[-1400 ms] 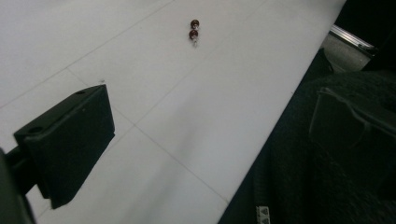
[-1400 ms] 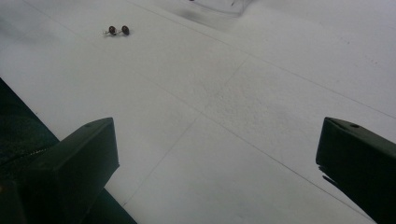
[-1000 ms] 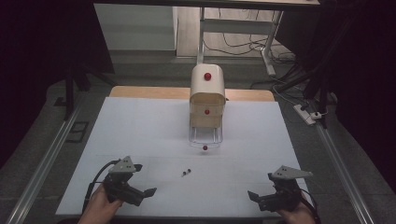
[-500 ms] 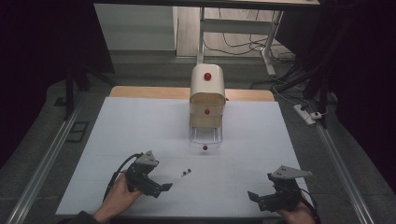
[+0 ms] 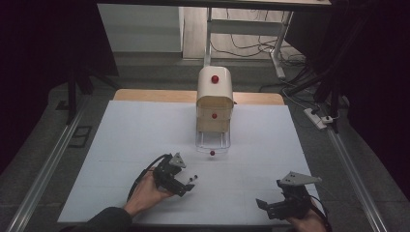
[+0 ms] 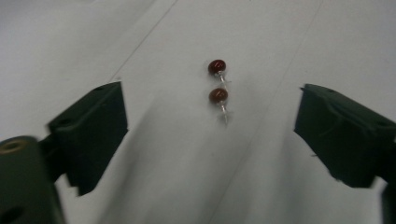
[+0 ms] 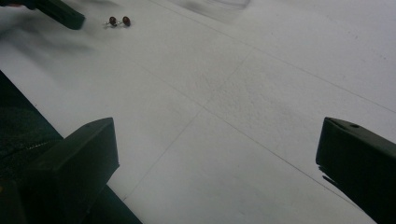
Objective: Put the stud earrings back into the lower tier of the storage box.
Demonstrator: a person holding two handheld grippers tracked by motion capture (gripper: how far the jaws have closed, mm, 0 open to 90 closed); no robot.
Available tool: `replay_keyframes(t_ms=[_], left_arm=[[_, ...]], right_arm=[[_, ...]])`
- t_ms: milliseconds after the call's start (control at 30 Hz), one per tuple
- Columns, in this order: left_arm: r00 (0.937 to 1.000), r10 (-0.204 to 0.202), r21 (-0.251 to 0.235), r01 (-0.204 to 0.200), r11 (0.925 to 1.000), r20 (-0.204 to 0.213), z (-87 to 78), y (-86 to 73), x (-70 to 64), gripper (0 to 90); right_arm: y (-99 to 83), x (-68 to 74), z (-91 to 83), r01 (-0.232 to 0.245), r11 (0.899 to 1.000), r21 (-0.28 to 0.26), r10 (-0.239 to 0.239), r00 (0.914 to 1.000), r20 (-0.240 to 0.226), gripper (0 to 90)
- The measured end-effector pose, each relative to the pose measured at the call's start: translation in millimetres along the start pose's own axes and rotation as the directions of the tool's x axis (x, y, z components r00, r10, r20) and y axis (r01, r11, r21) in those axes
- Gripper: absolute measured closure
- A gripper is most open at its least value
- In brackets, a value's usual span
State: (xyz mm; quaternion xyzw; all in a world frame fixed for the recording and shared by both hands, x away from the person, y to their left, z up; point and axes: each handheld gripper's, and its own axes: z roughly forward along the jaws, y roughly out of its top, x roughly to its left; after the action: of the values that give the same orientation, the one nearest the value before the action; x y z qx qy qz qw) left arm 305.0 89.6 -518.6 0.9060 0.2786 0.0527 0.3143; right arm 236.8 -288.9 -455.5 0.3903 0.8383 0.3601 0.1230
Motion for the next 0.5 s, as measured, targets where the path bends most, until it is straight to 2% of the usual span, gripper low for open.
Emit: replay_keyframes(t_ms=[33,100,200,233,267,300,400,500], left_arm=[[1.0,0.007,0.006,-0.007,1.0,-0.002,2.2,0.7,-0.6,15.4],[0.9997,0.025,0.035,-0.024,0.9991,-0.001,7.5,2.7,-1.7,21.7],[0.9984,0.057,0.047,-0.056,0.9973,-0.002,11.9,5.8,-5.9,38.7],[0.9978,0.066,0.05,-0.066,0.9966,-0.004,12.8,6.6,-7.0,38.7],[0.997,0.077,0.053,-0.077,0.9957,-0.011,14.5,7.8,-9.2,44.7],[0.997,0.076,0.05,-0.076,0.9959,-0.012,14.6,8.4,-9.8,46.3],[0.9978,0.065,0.05,-0.064,0.9967,-0.012,14.7,9.3,-12.5,58.5],[0.9996,0.021,0.048,-0.02,0.9986,-0.021,13.6,8.0,-14.4,73.0]], right_arm=[[0.0,0.0,0.0,0.0,1.0,0.0,0.0,1.0,0.0,0.0],[0.0,0.0,0.1,0.002,1.0,0.0,-0.002,1.0,0.0,0.0],[-0.1,0.2,0.1,0.002,1.0,0.0,-0.002,1.0,0.0,0.0],[-0.1,0.2,0.1,0.002,1.0,0.0,-0.002,1.0,0.0,0.0],[-0.1,0.2,0.1,0.001,1.0,-0.001,-0.001,1.0,0.0,0.0],[-0.2,0.0,0.0,0.003,1.0,0.0,-0.003,1.0,-0.001,0.0],[-0.2,0.2,-0.1,0.005,1.0,-0.001,-0.005,1.0,-0.002,0.0],[-0.1,0.3,0.0,0.006,1.0,-0.001,-0.006,1.0,-0.004,0.0]])
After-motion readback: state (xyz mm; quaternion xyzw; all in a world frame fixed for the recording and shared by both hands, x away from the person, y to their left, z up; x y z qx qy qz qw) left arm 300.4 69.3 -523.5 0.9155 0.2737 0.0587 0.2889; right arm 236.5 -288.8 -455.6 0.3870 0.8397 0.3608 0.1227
